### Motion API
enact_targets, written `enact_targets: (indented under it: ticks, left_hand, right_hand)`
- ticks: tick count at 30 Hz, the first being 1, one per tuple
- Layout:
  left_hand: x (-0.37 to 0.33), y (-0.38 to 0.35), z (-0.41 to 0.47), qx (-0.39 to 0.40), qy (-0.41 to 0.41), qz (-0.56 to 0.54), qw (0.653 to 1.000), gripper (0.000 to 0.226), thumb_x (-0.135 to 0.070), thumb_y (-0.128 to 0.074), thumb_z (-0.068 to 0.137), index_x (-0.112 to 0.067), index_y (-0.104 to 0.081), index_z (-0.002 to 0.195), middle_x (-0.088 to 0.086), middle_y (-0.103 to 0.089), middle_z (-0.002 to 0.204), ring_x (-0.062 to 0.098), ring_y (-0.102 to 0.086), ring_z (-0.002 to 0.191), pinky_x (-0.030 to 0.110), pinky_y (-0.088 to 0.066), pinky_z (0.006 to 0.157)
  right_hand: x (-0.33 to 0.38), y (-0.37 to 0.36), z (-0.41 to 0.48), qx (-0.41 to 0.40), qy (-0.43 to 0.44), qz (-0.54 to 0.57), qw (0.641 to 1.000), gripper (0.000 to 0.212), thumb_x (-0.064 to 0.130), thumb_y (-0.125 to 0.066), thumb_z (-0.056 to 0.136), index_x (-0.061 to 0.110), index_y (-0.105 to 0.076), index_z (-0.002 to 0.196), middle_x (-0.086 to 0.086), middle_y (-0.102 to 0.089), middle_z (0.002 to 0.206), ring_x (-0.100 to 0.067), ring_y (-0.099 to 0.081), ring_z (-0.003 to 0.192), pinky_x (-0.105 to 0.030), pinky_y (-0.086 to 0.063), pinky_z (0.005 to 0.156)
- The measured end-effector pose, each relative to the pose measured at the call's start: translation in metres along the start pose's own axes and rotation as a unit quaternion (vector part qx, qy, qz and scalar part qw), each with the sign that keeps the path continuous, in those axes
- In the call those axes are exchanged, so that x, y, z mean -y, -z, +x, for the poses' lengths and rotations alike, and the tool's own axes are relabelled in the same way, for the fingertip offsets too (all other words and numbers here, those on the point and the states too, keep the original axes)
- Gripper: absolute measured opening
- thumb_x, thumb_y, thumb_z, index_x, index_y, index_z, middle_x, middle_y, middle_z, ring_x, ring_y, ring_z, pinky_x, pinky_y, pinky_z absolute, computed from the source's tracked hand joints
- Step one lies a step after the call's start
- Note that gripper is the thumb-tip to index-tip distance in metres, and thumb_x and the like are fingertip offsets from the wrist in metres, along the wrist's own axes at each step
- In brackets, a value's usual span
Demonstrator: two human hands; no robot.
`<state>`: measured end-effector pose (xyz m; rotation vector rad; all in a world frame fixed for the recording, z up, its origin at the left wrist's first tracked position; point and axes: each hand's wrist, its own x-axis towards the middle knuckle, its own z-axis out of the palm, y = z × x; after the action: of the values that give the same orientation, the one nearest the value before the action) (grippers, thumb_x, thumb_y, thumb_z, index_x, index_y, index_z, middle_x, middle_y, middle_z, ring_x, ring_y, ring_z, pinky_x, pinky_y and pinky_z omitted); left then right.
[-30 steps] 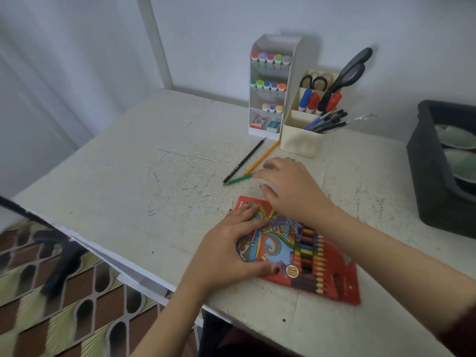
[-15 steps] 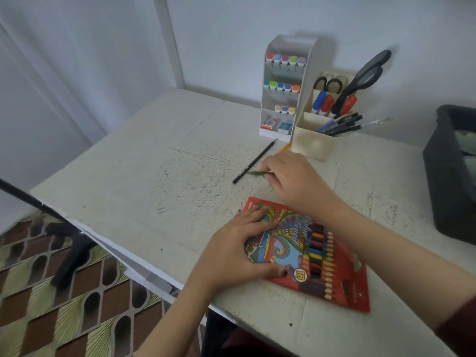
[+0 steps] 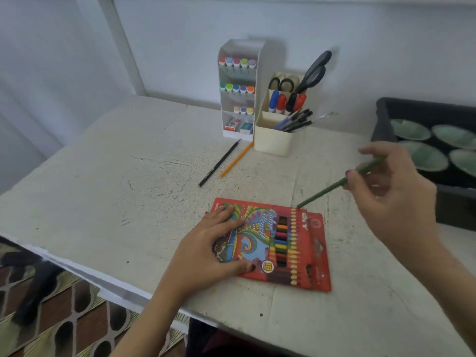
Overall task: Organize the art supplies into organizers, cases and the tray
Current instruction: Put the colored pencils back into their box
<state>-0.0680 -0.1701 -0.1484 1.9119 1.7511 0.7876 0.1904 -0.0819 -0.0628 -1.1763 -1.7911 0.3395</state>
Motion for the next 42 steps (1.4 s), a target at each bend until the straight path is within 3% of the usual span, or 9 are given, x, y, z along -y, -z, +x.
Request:
enact_targets:
  ticks: [8, 14, 20, 24, 28, 32, 36, 39, 42]
  left_hand:
    - [-0.002, -0.001, 0.000, 0.009, -0.002, 0.012, 1.000, 0.080, -0.080, -0.059, 0.055, -0.053, -0.045, 0.128, -0.040, -0.020, 0.139, -0.024, -0.010, 0.131, -0.003, -0.001, 0.101]
    - [-0.003, -0.001, 0.000, 0.008, -0.002, 0.005, 1.000, 0.076, -0.076, -0.064, 0.057, -0.055, -0.045, 0.127, -0.038, -0.023, 0.142, -0.019, -0.012, 0.134, 0.001, -0.002, 0.105]
    - [-0.006, -0.001, -0.001, 0.004, -0.001, 0.008, 1.000, 0.075, -0.077, -0.063, 0.056, -0.057, -0.043, 0.125, -0.040, -0.022, 0.140, -0.024, -0.009, 0.131, -0.001, -0.001, 0.103]
    - [-0.006, -0.002, 0.000, 0.006, 0.000, 0.016, 1.000, 0.073, -0.078, -0.061, 0.056, -0.059, -0.042, 0.124, -0.040, -0.020, 0.140, -0.024, -0.008, 0.131, -0.001, -0.001, 0.103]
    - [-0.006, -0.001, -0.001, 0.007, 0.004, 0.018, 1.000, 0.074, -0.079, -0.061, 0.056, -0.059, -0.041, 0.125, -0.040, -0.020, 0.140, -0.023, -0.008, 0.132, 0.003, -0.003, 0.104]
    - [-0.007, -0.001, -0.001, 0.008, 0.002, 0.019, 1.000, 0.073, -0.078, -0.061, 0.056, -0.060, -0.040, 0.123, -0.041, -0.018, 0.139, -0.027, -0.005, 0.129, 0.000, 0.000, 0.102]
    - [-0.008, -0.001, -0.001, 0.009, 0.001, 0.017, 1.000, 0.074, -0.080, -0.059, 0.054, -0.060, -0.038, 0.123, -0.042, -0.017, 0.138, -0.031, -0.003, 0.126, -0.003, 0.001, 0.100]
    - [-0.006, -0.001, 0.000, 0.007, 0.000, 0.016, 1.000, 0.075, -0.081, -0.058, 0.055, -0.059, -0.039, 0.123, -0.041, -0.017, 0.138, -0.029, -0.005, 0.127, -0.001, 0.000, 0.101]
    - [-0.005, -0.001, 0.000, 0.008, 0.001, 0.019, 1.000, 0.077, -0.082, -0.057, 0.055, -0.058, -0.039, 0.125, -0.042, -0.017, 0.138, -0.027, -0.006, 0.129, -0.001, 0.000, 0.101]
  right_hand:
    - [-0.044, 0.029, -0.039, -0.074, -0.206, 0.101, 0.971, 0.021, 0.006, -0.060, 0.088, 0.024, -0.052, 0.083, -0.004, -0.066, 0.082, -0.003, -0.069, 0.070, -0.012, -0.054, 0.065]
    - [-0.058, 0.030, -0.046, 0.024, -0.316, 0.164, 0.934, 0.014, 0.003, -0.064, 0.084, 0.015, -0.066, 0.090, -0.010, -0.069, 0.090, -0.010, -0.068, 0.071, -0.010, -0.052, 0.064]
    - [-0.061, 0.021, -0.035, 0.153, -0.275, 0.070, 0.947, 0.021, 0.009, -0.070, 0.081, 0.030, -0.071, 0.079, 0.010, -0.067, 0.092, -0.008, -0.059, 0.088, -0.010, -0.042, 0.065]
    - [-0.066, 0.004, -0.028, 0.218, -0.221, 0.004, 0.951, 0.025, 0.015, -0.072, 0.081, 0.040, -0.069, 0.076, 0.008, -0.065, 0.092, -0.014, -0.058, 0.092, -0.029, -0.045, 0.077]
    - [-0.057, -0.022, -0.024, 0.227, -0.164, -0.049, 0.959, 0.020, 0.025, -0.070, 0.082, 0.045, -0.066, 0.081, 0.016, -0.058, 0.090, -0.014, -0.051, 0.097, -0.041, -0.043, 0.087]
    - [-0.044, -0.040, -0.038, 0.159, -0.131, -0.146, 0.968, 0.017, 0.036, -0.063, 0.086, 0.041, -0.068, 0.102, 0.012, -0.056, 0.104, -0.013, -0.045, 0.107, -0.036, -0.027, 0.094]
    - [-0.028, -0.040, -0.065, 0.180, -0.151, -0.268, 0.934, 0.058, 0.049, -0.038, 0.094, 0.029, -0.027, 0.147, -0.003, -0.025, 0.154, -0.020, -0.019, 0.142, -0.046, 0.002, 0.114]
    - [-0.018, -0.040, -0.081, 0.246, -0.178, -0.274, 0.912, 0.073, 0.056, -0.020, 0.093, 0.023, 0.012, 0.149, -0.004, 0.007, 0.159, -0.019, 0.011, 0.145, -0.048, 0.021, 0.108]
    - [-0.016, -0.045, -0.086, 0.254, -0.190, -0.231, 0.920, 0.074, 0.058, -0.015, 0.093, 0.023, 0.024, 0.145, -0.002, 0.009, 0.159, -0.016, 0.018, 0.144, -0.043, 0.032, 0.100]
